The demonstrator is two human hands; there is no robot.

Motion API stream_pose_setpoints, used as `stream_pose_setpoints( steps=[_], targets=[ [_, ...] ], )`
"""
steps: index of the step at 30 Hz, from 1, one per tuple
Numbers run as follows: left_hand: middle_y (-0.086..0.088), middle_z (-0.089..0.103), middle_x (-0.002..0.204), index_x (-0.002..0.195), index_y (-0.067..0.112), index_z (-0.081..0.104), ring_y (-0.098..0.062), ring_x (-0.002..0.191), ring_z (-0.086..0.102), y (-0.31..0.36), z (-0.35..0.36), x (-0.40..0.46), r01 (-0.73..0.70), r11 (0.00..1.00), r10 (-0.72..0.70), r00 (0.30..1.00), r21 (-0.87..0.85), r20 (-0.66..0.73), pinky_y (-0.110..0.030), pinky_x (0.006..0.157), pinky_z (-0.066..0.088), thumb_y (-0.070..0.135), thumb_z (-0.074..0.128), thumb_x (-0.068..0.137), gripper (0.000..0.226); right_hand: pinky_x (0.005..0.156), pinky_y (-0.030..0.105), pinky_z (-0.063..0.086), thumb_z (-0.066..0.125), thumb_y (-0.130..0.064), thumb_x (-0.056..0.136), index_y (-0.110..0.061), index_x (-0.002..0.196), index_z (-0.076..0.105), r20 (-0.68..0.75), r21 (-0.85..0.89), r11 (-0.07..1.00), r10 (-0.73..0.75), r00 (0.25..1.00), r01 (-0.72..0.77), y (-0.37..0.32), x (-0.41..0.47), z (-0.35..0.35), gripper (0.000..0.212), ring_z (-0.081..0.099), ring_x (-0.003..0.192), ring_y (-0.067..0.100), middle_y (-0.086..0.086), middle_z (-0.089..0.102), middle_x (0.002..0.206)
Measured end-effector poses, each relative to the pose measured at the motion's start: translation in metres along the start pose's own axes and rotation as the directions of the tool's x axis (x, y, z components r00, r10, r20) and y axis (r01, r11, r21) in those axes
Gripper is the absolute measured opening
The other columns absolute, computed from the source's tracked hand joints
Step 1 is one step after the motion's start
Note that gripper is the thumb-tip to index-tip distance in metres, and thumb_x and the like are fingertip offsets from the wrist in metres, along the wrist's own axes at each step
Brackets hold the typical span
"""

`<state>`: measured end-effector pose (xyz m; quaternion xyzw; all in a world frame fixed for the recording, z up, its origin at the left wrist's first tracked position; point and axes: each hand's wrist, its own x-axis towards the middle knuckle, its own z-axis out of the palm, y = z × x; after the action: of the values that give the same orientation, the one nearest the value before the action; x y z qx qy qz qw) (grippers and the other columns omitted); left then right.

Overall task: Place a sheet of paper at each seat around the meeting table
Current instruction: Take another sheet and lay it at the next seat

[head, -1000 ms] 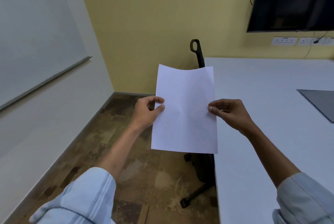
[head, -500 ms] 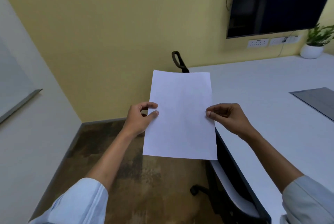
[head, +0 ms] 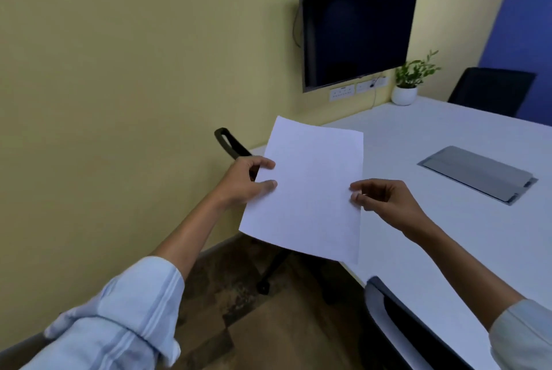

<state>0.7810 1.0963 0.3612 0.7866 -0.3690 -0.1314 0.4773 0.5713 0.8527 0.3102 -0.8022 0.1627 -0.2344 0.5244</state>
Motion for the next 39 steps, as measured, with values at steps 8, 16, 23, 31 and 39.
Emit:
stream_pose_setpoints(
  steps=[8,16,23,31,39],
  targets=[
    [0.007,0.049,0.130,0.136,0.020,0.050,-0.011,0.117,0.050,-0.058,-0.019,0.233,-0.300,0.897,0.192,0.926,0.325,0.325,-0.024,0.088,0.042,0.024,0.079,0.075,0.068,0.077,0.023,0.053,0.079,-0.019,0.082,-0.024,0.112,0.073,-0.179,-0.020,0.997,0.065,0.982,-0.069,0.042,0.150,0.023,0.031,0.074,0.089,0.009,-0.010,0.074,0.109],
    [0.001,0.040,0.134,0.147,0.015,0.036,-0.018,0.125,0.043,-0.131,0.006,0.448,-0.351,0.834,0.121,0.869,0.426,0.480,-0.029,0.100,0.038,0.026,0.080,0.073,0.087,0.060,0.017,0.055,0.084,-0.011,0.076,-0.020,0.117,0.071,-0.290,0.040,0.982,0.189,0.938,-0.186,0.113,0.324,0.048,0.044,0.074,0.080,0.010,-0.009,0.073,0.110],
    [-0.003,0.037,0.138,0.148,0.013,0.032,-0.022,0.129,0.040,-0.200,0.035,0.574,-0.362,0.805,0.013,0.803,0.470,0.596,-0.032,0.105,0.036,0.030,0.082,0.072,0.093,0.058,0.014,0.051,0.085,-0.014,0.074,-0.020,0.119,0.070,-0.327,0.076,0.943,0.330,0.886,-0.323,0.184,0.420,0.089,0.048,0.074,0.079,0.007,-0.004,0.074,0.109],
    [-0.009,0.021,0.154,0.154,0.011,0.016,-0.025,0.144,0.022,-0.315,0.099,0.654,-0.423,0.777,-0.100,0.648,0.466,0.755,-0.039,0.117,0.028,0.033,0.083,0.070,0.109,0.062,0.014,0.056,0.084,-0.007,0.072,-0.014,0.126,0.065,-0.425,0.098,0.844,0.514,0.745,-0.527,0.283,0.474,0.148,0.058,0.073,0.077,0.011,0.001,0.071,0.115],
    [-0.009,0.017,0.157,0.154,0.010,0.011,-0.025,0.142,0.028,-0.409,0.127,0.698,-0.471,0.763,-0.136,0.553,0.443,0.822,-0.038,0.111,0.035,0.034,0.084,0.068,0.115,0.066,0.006,0.051,0.083,-0.006,0.075,-0.011,0.131,0.061,-0.430,0.076,0.705,0.661,0.615,-0.705,0.348,0.514,0.198,0.060,0.068,0.075,0.002,0.003,0.067,0.120]
  ],
)
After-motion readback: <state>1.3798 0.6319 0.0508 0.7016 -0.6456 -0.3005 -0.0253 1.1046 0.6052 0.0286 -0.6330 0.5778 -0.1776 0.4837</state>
